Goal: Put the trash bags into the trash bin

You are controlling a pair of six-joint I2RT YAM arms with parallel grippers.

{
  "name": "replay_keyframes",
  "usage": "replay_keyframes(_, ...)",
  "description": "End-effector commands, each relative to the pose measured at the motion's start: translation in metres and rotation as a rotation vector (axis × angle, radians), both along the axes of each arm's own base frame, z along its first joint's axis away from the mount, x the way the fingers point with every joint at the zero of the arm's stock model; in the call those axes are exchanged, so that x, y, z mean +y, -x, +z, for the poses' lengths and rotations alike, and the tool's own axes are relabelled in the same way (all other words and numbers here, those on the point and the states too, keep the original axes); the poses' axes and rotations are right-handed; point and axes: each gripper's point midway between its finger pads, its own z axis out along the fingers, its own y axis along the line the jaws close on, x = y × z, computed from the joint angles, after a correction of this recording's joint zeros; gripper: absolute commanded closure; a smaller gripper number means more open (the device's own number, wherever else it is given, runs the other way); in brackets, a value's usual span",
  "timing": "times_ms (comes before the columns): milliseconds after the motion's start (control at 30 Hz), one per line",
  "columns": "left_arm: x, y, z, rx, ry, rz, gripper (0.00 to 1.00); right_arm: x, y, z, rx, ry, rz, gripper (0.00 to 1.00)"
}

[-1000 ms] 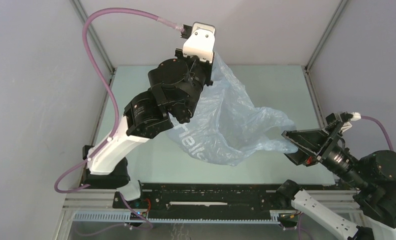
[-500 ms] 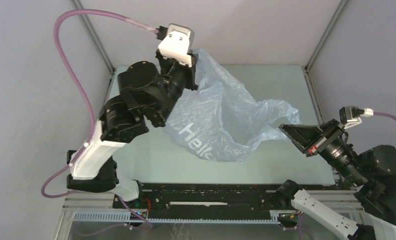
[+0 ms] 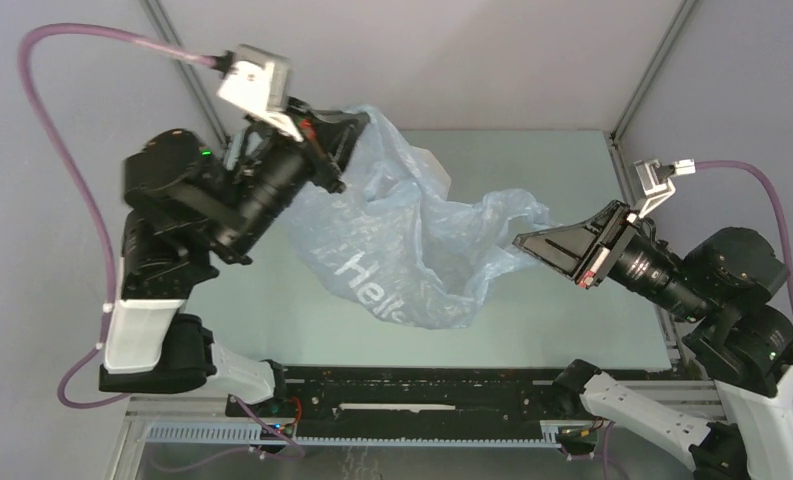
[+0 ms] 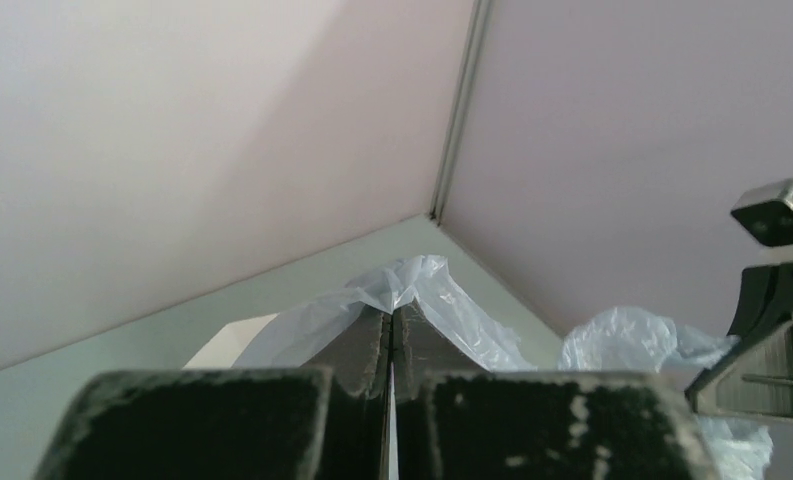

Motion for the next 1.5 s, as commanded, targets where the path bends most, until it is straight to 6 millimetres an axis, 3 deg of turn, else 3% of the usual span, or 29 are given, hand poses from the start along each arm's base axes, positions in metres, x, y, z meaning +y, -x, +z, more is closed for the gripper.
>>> replay_keyframes(0, 0.082, 0.013, 0.068, -0.094, 0.296, 0.087, 1.0, 0.033, 0.042, 0.073, -0.276, -0.238, 0.339, 1.0)
replay_keyframes(67, 0.12, 0.015, 0.081, -0.154, 0.328, 0.164, 1.0, 0.042, 0.046, 0.097, -0.319, -0.338, 0.414, 1.0)
replay_keyframes(133, 0.149, 0.017, 0.091, -0.195, 0.347, 0.227, 1.0, 0.058, 0.037, 0.109, -0.327, -0.371, 0.461, 1.0)
replay_keyframes(267, 0.188, 0.016, 0.107, -0.249, 0.389, 0.359, 1.0, 0.081, 0.021, 0.137, -0.385, -0.434, 0.516, 1.0)
replay_keyframes(367, 0.188, 0.008, 0.12, -0.304, 0.378, 0.453, 1.0, 0.092, -0.001, 0.157, -0.394, -0.494, 0.502, 1.0)
replay_keyframes(467, 0.173, 0.002, 0.142, -0.377, 0.333, 0.509, 1.0, 0.096, -0.034, 0.169, -0.348, -0.505, 0.467, 1.0)
replay_keyframes(600, 0.135, -0.015, 0.147, -0.44, 0.252, 0.564, 1.0, 0.081, -0.057, 0.181, -0.364, -0.514, 0.413, 1.0)
replay_keyframes(667, 0.113, -0.029, 0.135, -0.422, 0.246, 0.54, 1.0, 0.07, -0.071, 0.171, -0.325, -0.478, 0.333, 1.0)
replay_keyframes(767, 0.081, -0.059, 0.108, -0.334, 0.237, 0.51, 1.0, 0.058, -0.096, 0.126, -0.142, -0.436, 0.223, 1.0)
replay_keyframes(967, 0.02, -0.077, 0.074, -0.219, 0.254, 0.346, 1.0, 0.052, -0.075, 0.064, 0.033, -0.301, 0.2, 1.0)
replay_keyframes(1167, -0.029, -0.103, 0.026, -0.131, 0.178, 0.286, 1.0, 0.024, -0.081, 0.025, 0.107, -0.255, 0.085, 1.0)
replay_keyframes(1267, -0.042, -0.113, 0.007, -0.059, 0.185, 0.266, 1.0, 0.019, -0.088, 0.015, 0.143, -0.25, 0.071, 1.0)
replay_keyframes(1367, -0.041, -0.117, -0.006, -0.02, 0.159, 0.293, 0.98, 0.027, -0.092, -0.002, 0.234, -0.245, 0.127, 1.0)
replay_keyframes(1433, -0.034, -0.118, -0.013, -0.007, 0.12, 0.324, 0.84, 0.028, -0.091, 0.0, 0.217, -0.254, 0.148, 1.0)
replay_keyframes(1467, -0.029, -0.117, -0.017, 0.003, 0.102, 0.339, 0.73, 0.027, -0.09, 0.001, 0.206, -0.255, 0.14, 1.0)
